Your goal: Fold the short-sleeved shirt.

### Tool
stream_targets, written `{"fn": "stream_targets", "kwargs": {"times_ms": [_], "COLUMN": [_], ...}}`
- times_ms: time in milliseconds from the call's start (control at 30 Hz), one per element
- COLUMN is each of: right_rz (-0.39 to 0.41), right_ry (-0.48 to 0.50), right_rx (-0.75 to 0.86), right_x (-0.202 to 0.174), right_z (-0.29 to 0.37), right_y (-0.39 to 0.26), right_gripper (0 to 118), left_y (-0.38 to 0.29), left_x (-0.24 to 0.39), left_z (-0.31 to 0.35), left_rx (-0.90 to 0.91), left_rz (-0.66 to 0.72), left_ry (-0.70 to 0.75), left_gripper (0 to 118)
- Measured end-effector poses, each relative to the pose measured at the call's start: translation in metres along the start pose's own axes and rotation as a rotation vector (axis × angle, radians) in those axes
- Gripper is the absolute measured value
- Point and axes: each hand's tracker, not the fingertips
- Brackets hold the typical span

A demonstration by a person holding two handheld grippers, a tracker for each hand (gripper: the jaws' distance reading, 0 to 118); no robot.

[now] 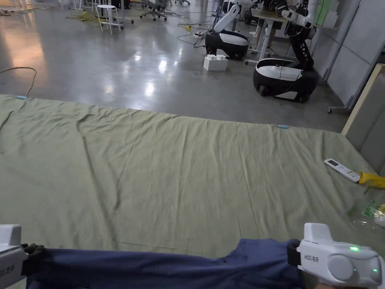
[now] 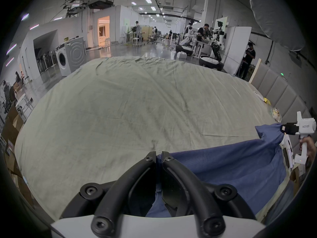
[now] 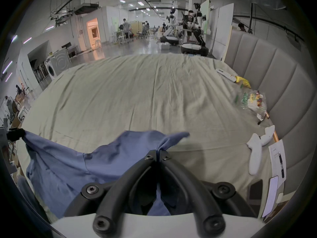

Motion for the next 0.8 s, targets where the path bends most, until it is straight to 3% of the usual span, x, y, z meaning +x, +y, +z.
{"fn": "stream_targets", "kwargs": {"times_ms": [400,567,800], "right_rz": [0.034,0.12,0.166], "right_ry": [-0.022,-0.05,-0.071], "right_rx": [-0.014,-0.126,-0.25], "right_x": [0.001,-0.009,-0.015], "right_z": [0.1,0.108,0.092], "right_y": [-0.081,-0.12,-0.156], "right_gripper": [3,3,3], "left_y": [-0.034,-0.056,-0.092], "left_x": [-0.013,-0.017,-0.014], "left_z": [0.06,0.068,0.058], "left_rx": [-0.002,-0.104,-0.272], "left_rz": [-0.041,-0.06,-0.172], "left_ry": [-0.052,-0.048,-0.017], "left_gripper": [5,5,5]}}
